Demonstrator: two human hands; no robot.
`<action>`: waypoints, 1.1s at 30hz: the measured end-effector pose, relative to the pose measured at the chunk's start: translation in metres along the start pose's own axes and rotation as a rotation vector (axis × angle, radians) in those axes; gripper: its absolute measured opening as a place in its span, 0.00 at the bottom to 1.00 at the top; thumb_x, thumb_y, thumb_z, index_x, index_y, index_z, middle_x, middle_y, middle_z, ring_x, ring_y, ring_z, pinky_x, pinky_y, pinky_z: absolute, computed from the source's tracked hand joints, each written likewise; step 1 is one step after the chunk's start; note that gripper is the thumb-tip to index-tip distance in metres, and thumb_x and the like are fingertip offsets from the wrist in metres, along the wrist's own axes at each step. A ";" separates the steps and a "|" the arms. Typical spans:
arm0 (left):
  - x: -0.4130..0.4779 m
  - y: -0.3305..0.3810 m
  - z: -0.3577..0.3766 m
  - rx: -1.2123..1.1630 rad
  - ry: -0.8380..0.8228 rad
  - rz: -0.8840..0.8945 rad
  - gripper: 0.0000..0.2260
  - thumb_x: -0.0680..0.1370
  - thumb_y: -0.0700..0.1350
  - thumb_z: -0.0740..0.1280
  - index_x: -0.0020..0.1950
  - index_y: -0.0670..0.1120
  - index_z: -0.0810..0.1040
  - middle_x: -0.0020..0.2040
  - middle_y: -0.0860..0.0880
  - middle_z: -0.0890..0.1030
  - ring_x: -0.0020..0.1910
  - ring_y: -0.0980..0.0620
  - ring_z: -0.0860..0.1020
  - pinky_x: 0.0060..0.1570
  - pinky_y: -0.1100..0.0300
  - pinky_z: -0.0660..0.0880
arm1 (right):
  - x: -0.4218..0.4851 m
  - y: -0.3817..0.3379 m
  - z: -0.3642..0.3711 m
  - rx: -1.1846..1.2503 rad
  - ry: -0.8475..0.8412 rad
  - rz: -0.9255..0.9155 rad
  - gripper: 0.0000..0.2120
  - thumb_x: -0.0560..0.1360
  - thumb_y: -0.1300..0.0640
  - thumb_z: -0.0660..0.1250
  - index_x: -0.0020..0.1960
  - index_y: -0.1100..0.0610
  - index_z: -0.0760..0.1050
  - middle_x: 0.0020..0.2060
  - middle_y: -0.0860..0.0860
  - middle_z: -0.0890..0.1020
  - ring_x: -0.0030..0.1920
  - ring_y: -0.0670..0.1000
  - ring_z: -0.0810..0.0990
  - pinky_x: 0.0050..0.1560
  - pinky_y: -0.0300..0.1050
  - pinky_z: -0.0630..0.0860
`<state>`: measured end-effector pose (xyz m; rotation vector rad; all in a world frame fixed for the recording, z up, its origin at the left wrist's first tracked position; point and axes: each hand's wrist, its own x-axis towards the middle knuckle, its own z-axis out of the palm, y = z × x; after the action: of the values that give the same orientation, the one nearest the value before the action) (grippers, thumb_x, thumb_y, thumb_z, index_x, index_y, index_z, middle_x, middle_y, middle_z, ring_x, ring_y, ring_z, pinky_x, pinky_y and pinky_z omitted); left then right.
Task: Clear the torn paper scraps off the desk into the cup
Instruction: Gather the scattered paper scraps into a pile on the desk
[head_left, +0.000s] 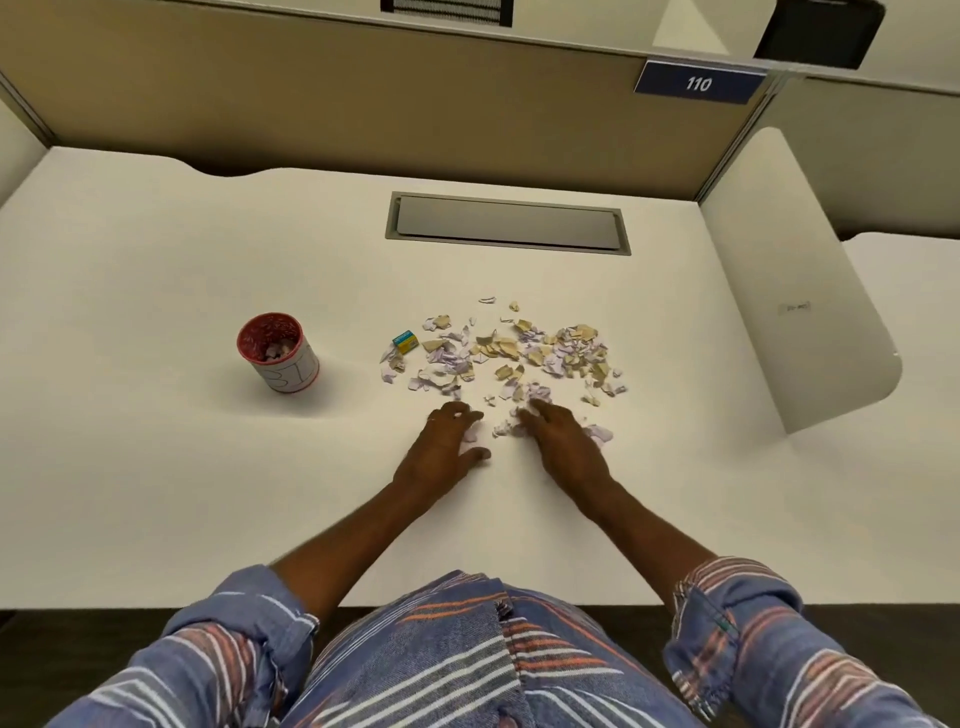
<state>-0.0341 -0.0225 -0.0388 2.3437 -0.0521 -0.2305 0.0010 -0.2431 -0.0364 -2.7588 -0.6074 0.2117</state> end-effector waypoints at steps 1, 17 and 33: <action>0.004 0.005 0.003 0.039 -0.014 -0.015 0.30 0.74 0.55 0.72 0.74 0.50 0.69 0.75 0.48 0.65 0.74 0.48 0.64 0.71 0.56 0.65 | -0.004 0.002 -0.001 0.009 -0.007 -0.024 0.26 0.79 0.68 0.61 0.75 0.56 0.68 0.76 0.57 0.67 0.76 0.57 0.65 0.71 0.49 0.69; 0.044 0.082 0.064 0.284 -0.194 0.013 0.35 0.71 0.64 0.70 0.75 0.59 0.64 0.79 0.47 0.57 0.76 0.43 0.60 0.66 0.46 0.70 | -0.016 0.042 -0.025 0.276 0.201 0.102 0.09 0.77 0.65 0.68 0.53 0.57 0.85 0.48 0.52 0.87 0.48 0.50 0.85 0.51 0.36 0.76; 0.022 0.027 0.044 0.199 0.186 0.141 0.14 0.77 0.38 0.66 0.61 0.45 0.82 0.58 0.48 0.82 0.61 0.48 0.77 0.61 0.56 0.74 | -0.027 0.076 -0.033 0.406 0.225 0.137 0.09 0.78 0.59 0.69 0.58 0.53 0.81 0.54 0.48 0.85 0.55 0.51 0.82 0.58 0.48 0.78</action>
<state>-0.0195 -0.0752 -0.0536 2.5357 -0.1542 0.0660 0.0133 -0.3288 -0.0278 -2.3860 -0.2795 0.0456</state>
